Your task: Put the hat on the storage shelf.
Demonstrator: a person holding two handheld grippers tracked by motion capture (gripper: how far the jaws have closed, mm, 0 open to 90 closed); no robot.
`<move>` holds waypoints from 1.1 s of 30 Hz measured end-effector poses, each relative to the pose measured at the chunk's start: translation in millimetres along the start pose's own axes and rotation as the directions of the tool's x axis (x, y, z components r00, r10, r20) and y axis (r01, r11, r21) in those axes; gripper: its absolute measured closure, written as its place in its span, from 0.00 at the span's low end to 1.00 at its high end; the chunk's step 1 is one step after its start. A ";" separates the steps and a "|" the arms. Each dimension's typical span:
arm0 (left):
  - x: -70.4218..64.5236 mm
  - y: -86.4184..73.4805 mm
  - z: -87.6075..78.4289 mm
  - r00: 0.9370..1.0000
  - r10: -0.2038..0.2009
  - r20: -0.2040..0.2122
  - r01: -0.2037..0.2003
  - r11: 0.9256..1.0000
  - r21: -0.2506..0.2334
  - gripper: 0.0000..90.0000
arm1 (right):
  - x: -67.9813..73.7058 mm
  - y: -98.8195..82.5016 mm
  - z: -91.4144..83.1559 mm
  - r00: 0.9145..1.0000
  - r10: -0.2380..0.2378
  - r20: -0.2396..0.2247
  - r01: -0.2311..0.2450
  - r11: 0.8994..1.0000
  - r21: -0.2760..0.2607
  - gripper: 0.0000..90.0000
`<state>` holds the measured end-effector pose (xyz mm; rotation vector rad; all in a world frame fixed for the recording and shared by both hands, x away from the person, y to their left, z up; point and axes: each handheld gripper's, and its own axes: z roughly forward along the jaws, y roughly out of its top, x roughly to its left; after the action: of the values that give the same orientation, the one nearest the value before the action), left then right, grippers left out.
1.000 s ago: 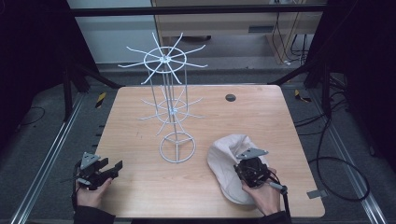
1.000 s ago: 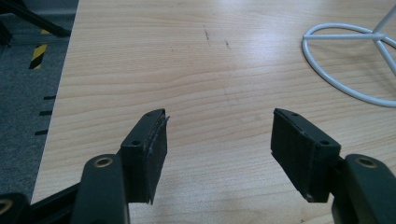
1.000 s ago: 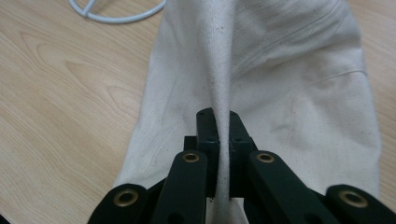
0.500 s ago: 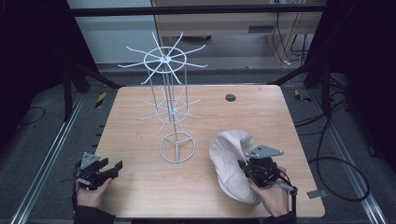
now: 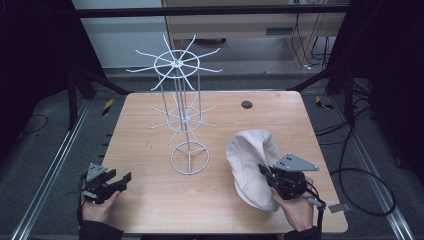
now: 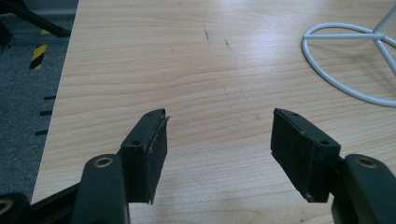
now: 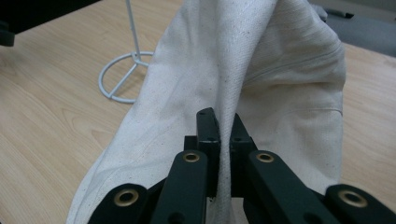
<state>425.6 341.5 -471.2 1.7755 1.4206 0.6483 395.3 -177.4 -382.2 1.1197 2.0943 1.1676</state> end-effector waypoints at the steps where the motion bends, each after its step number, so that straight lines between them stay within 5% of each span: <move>1: 0.1 0.0 0.0 1.000 0.002 -0.001 -0.002 1.000 0.001 0.40 | -0.4 0.5 -1.6 1.000 0.000 0.000 0.000 1.000 -0.010 0.98; 26: 0.1 -0.5 0.5 1.000 0.000 -0.003 0.000 1.000 0.004 0.40 | -8.1 16.1 -21.7 0.999 -0.011 0.030 0.016 0.985 -0.173 0.98; 33: 0.7 -0.6 1.1 1.000 -0.003 -0.004 0.003 1.000 0.007 0.40 | -14.6 27.1 -31.0 0.999 0.010 0.041 0.001 0.967 -0.255 0.98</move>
<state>426.3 341.9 -472.4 1.7780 1.4295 0.6470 392.0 -195.7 -342.7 1.0185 1.8477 1.3591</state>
